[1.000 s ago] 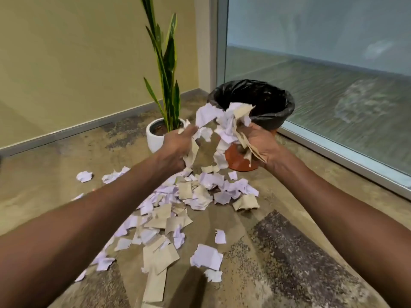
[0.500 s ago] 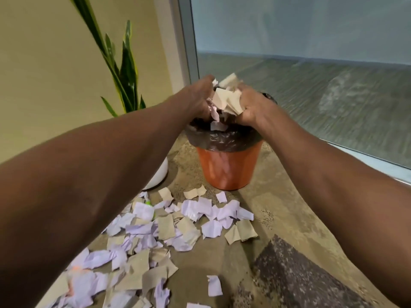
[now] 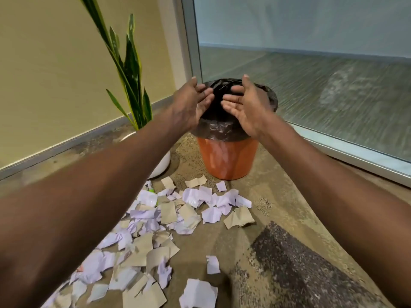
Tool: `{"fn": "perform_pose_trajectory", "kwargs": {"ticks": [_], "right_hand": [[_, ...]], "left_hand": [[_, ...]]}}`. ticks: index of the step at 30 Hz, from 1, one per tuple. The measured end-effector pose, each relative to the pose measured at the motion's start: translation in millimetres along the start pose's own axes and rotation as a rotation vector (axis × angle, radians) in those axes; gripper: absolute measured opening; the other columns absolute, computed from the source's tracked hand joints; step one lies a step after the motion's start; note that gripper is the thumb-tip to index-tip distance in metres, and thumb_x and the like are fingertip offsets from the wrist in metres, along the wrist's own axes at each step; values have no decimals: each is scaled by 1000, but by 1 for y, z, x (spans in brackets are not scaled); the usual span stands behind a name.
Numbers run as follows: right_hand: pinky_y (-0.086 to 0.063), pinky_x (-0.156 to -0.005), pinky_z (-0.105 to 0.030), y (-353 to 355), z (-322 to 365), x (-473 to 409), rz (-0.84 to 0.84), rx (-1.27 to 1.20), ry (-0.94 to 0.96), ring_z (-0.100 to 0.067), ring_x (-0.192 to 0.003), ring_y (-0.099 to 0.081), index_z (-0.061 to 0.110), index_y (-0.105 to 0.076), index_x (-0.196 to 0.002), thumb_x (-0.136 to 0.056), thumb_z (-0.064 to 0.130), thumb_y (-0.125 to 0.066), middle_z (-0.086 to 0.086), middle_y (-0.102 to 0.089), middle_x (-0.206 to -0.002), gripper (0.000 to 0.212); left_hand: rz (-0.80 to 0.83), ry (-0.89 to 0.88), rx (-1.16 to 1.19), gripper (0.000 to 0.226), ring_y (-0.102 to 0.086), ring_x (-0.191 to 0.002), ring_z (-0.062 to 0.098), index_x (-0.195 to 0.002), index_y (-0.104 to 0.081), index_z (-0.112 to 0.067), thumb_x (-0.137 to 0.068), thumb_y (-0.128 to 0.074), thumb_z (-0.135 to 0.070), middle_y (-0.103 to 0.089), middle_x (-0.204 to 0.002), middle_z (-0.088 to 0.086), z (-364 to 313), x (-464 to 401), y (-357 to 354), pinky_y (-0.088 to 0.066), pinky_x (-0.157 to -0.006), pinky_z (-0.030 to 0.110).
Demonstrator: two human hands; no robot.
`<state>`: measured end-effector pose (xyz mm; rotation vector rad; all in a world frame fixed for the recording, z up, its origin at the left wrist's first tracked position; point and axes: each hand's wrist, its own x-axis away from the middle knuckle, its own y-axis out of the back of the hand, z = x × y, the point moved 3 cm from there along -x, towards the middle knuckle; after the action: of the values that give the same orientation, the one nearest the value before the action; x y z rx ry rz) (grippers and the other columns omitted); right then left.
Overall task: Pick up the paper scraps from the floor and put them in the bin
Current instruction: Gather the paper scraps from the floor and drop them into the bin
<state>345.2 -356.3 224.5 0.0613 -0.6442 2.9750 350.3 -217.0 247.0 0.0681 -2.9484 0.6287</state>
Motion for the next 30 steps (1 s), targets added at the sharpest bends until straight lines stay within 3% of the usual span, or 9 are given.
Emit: {"fn": "perform_pose_trajectory", "kwargs": {"ticks": [2, 4, 9, 13, 17, 22, 26, 28, 30], "right_hand": [[-55, -59, -27, -4, -18, 33, -23, 130, 105, -25, -75, -69, 0, -65, -109, -106, 40, -37, -20, -72, -95, 49], [-43, -47, -26, -12, -47, 67, -6, 229, 125, -22, -58, -58, 4, -67, -88, -105, 35, -42, -15, -67, -72, 44], [-50, -59, -38, -22, -155, 159, 356, 877, 322, -16, -60, -59, 9, -63, -65, -98, 16, -53, -7, -66, -64, 36], [-46, -71, -34, -24, -228, 240, 906, 1168, 414, -18, -79, -59, 9, -68, -87, -100, 25, -53, -5, -66, -84, 26], [-51, -96, -41, -32, -273, 304, 1320, 1213, 749, -33, -113, -62, 4, -68, -123, -96, 18, -63, -19, -65, -124, 31], [-26, -117, -44, -43, -322, 360, 1781, 1318, 1105, -30, -146, -29, 24, -40, -151, -105, 37, -37, -14, -25, -162, 48], [1, -123, -52, -33, -353, 353, 1865, 1516, 1268, -29, -154, -8, 20, -24, -157, -108, 36, -20, -11, -8, -166, 52], [6, -122, -53, -31, -358, 334, 1808, 1564, 1304, -30, -153, -15, 15, -27, -156, -107, 32, -22, -13, -18, -165, 52], [-1, -122, -56, -37, -355, 308, 1715, 1627, 1272, -32, -149, -27, 12, -40, -151, -106, 27, -29, -16, -31, -159, 48]], "left_hand": [[-75, -51, -22, 28, -67, -71, 13, -97, -63, -7, -104, -44, -27, -73, -85, 6, 11, 30, 25, -53, -61, 20], [-183, -57, -44, 29, -62, -52, 7, -84, -60, -12, -104, -44, -26, -69, -66, 0, 30, 62, 56, -44, -48, 18], [-345, 1, -257, 26, -58, -53, 8, -81, -60, -16, -100, -45, -23, -68, -71, -2, 90, 145, 155, -37, -47, 20], [-493, -103, -650, 29, -69, -70, 18, -87, -70, -11, -100, -48, -25, -74, -82, 7, 121, 219, 261, -46, -54, 25], [-758, -127, -993, 24, -62, -89, 25, -96, -68, -11, -99, -49, -25, -70, -94, 9, 142, 294, 347, -37, -69, 27], [-1124, 5, -1202, 41, -55, -113, 39, -120, -60, -1, -96, -46, -30, -62, -120, 24, 170, 372, 408, -44, -97, 46], [-1426, 407, -909, 70, -19, -145, 43, -146, -32, 0, -96, -48, -47, -26, -154, 32, 222, 402, 391, -17, -117, 53], [-1341, 558, -776, 78, 0, -150, 43, -153, -16, 0, -98, -43, -50, -3, -160, 31, 242, 394, 369, -6, -121, 54], [-1135, 565, -882, 73, 3, -149, 44, -154, -12, -2, -101, -36, -46, 1, -160, 30, 251, 372, 347, -3, -121, 57]]}}
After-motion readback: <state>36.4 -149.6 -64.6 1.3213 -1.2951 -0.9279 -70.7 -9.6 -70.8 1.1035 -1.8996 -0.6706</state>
